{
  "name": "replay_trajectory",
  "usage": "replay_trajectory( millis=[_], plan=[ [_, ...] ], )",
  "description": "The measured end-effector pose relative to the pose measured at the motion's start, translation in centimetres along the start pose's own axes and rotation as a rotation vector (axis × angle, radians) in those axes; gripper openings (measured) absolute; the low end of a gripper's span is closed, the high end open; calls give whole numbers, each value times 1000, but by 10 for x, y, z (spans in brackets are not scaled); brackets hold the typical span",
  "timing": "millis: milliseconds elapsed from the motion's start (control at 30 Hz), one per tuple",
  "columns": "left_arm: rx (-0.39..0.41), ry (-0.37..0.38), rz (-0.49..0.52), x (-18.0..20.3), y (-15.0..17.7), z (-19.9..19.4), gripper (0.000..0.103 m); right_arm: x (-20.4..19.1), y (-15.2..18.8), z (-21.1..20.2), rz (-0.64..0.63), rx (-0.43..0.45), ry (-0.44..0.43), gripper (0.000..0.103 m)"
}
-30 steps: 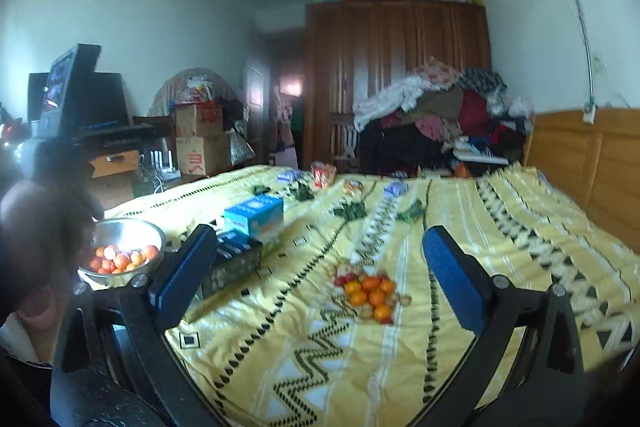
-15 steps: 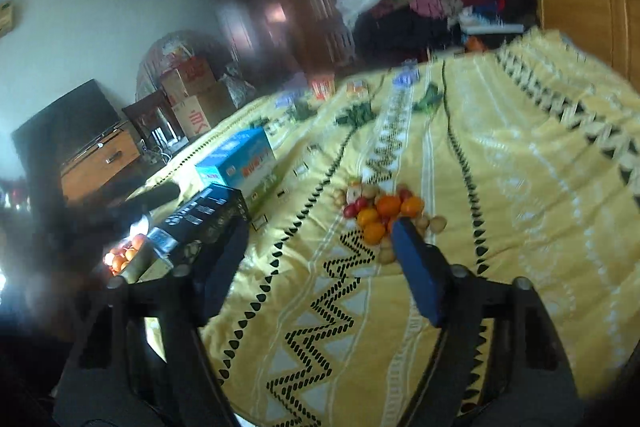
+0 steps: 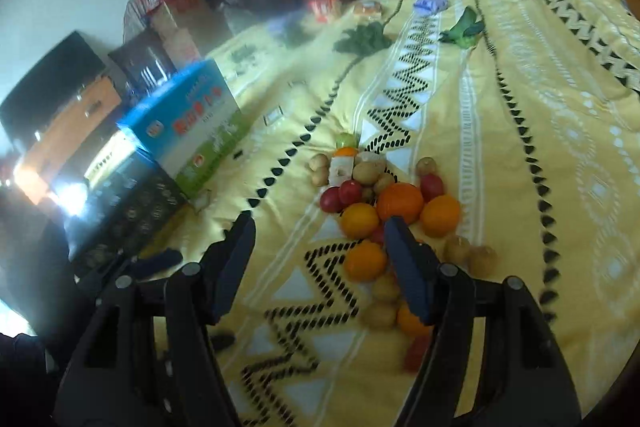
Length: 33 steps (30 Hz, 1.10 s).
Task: Organize fruits
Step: 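Lower the right tool onto the fruit row and grasp the green lime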
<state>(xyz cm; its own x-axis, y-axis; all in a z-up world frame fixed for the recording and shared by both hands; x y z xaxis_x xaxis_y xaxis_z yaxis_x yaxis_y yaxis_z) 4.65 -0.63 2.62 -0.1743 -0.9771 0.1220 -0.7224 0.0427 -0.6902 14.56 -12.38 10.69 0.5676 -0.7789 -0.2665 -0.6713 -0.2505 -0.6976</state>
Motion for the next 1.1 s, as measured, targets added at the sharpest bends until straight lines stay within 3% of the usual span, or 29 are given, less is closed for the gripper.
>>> replay_trajectory(
  millis=[267,567,700,933,1100],
  plan=[
    [-31,56,-58,-10,20,20,102,2,-39,63,-173,-97,5,68],
    [-50,115,-110,-20,24,28,102,2,-74,128,-190,-166,-35,68],
    [-41,132,-121,-21,24,26,102,4,-82,163,-196,-229,-20,50],
    [-37,143,-128,-22,25,24,102,11,-84,188,-212,-264,49,46],
    [-37,146,-131,-21,25,23,102,15,-77,196,-198,-313,55,31]
  ],
)
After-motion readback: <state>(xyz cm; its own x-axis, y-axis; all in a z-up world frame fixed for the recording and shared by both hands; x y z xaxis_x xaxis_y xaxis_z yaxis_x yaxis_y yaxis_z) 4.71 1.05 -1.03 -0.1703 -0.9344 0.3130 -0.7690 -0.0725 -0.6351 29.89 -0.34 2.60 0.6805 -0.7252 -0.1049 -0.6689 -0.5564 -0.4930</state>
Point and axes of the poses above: each gripper's, at about its wrist camera, not at the fingertips, and z roughly the way its jaws point, x to its right, y to its underside, the point moved 4 cm from there along z, roughly the way its jaws point, and after that the axes turned 1 degree about y, right-handed, at the moved point
